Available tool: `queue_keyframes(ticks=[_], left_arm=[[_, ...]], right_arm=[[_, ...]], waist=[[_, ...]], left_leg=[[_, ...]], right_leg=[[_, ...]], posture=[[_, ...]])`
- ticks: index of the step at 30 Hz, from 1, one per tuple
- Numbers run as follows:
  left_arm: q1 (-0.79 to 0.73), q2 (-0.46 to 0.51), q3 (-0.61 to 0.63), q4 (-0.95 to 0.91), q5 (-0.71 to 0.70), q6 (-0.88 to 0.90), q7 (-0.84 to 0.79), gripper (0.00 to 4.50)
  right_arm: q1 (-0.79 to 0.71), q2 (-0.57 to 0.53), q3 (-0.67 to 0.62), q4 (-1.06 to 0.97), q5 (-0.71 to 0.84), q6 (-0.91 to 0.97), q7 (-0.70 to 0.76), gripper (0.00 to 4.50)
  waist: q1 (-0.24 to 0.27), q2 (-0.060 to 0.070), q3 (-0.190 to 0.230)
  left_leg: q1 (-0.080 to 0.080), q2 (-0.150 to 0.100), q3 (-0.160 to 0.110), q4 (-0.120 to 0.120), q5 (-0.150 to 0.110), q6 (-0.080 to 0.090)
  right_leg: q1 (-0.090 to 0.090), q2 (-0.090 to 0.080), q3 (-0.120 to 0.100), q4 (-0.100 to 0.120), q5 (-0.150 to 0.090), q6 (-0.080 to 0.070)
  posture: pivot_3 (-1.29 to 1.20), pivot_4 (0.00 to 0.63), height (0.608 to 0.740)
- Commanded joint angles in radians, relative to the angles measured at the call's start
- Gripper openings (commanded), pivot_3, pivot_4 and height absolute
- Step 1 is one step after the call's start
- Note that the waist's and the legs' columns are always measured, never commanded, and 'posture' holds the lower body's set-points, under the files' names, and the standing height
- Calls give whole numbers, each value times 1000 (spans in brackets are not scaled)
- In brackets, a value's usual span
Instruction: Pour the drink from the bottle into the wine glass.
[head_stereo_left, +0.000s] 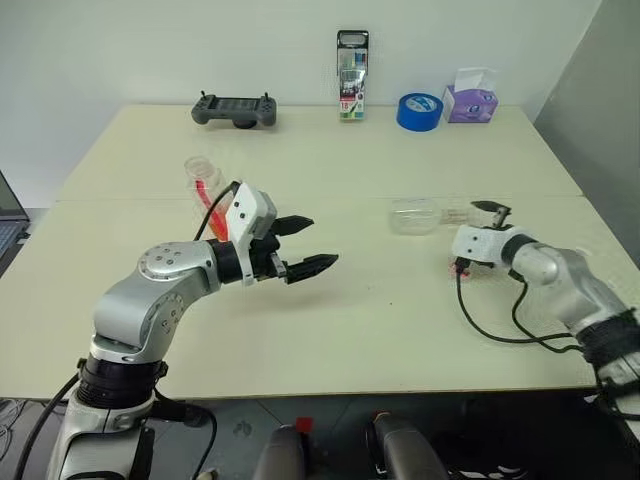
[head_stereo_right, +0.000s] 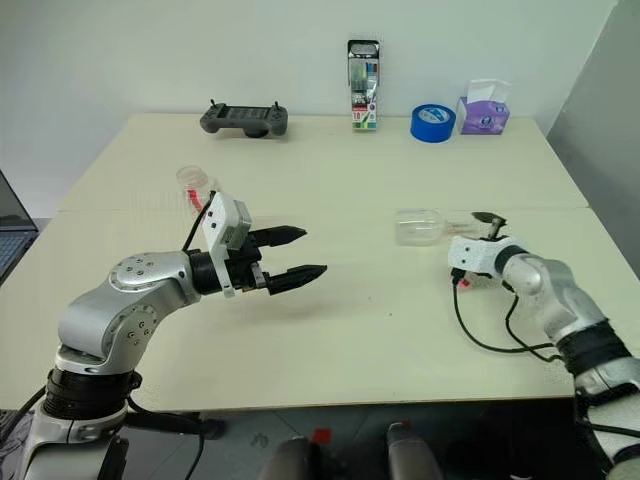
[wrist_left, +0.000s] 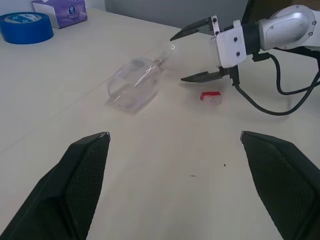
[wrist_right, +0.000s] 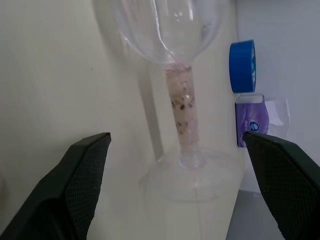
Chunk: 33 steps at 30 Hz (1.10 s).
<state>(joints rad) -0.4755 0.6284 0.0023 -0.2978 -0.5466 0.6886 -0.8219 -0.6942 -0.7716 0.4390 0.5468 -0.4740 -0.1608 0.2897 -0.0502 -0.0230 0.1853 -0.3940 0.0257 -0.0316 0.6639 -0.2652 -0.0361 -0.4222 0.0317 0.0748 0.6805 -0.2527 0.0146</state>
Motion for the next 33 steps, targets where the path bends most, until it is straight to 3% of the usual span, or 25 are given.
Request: queue_keyframes(ticks=[1, 6, 11, 14, 24, 25, 30, 33], left_arm=[[-16, -3, 0, -11, 6, -26, -6, 4473], [-7, -9, 5, -25, 10, -20, 13, 4473], [-7, -11, 13, -34, 8, -10, 24, 4473], [-9, -11, 13, -36, 6, -8, 30, 4500], [-21, -20, 16, -18, 5, -6, 37, 4500], [-20, -20, 17, -18, 3, -5, 35, 4500], [31, -5, 50, -67, -54, 36, 18, 4500], [91, 22, 110, -117, -104, 72, 25, 4500]], right_arm=[[-86, 25, 9, 115, -70, -76, -49, 4500], [-206, 105, 41, 372, -137, -137, -105, 4500], [-273, 136, 56, 506, -177, -167, -144, 4500], [-294, 146, 62, 551, -193, -168, -152, 3922], [-304, 152, 43, 567, -187, -185, -140, 332], [-304, 151, 43, 566, -188, -186, -140, 124], [-330, 173, 26, 523, -177, -186, -166, 114], [-353, 254, -50, 472, -71, -180, -128, 114]], waist=[[-1, 0, 0], [-5, 0, 0], [-6, 0, 0], [-5, 0, 0], [-7, 0, 0], [-7, 0, 0], [-7, 0, 0], [-22, 0, 0]], left_leg=[[0, 0, 0, 0, 0, 0], [0, 0, 0, 0, 0, 0], [0, 1, -1, 1, 0, 0], [0, 1, -1, 1, 0, 0], [0, 1, -1, 1, 0, 0], [0, 0, -1, 1, 0, 0], [0, 1, -1, 1, 0, 0], [0, 2, 0, 0, 0, 0]], right_leg=[[0, 0, 0, 0, 0, 0], [1, -1, 0, 0, 0, 0], [1, -2, 0, 0, 0, -1], [1, -2, 0, 0, 1, -1], [1, -4, 0, 1, 1, -1], [1, -4, 0, 1, 1, -1], [1, -4, 0, 1, 1, -1], [0, -5, 1, 1, 1, -1]], posture=[[0, 150, 740], [0, 150, 740], [0, 150, 740], [0, 150, 740], [0, 150, 740], [0, 150, 740], [0, 150, 740], [0, 150, 740]])
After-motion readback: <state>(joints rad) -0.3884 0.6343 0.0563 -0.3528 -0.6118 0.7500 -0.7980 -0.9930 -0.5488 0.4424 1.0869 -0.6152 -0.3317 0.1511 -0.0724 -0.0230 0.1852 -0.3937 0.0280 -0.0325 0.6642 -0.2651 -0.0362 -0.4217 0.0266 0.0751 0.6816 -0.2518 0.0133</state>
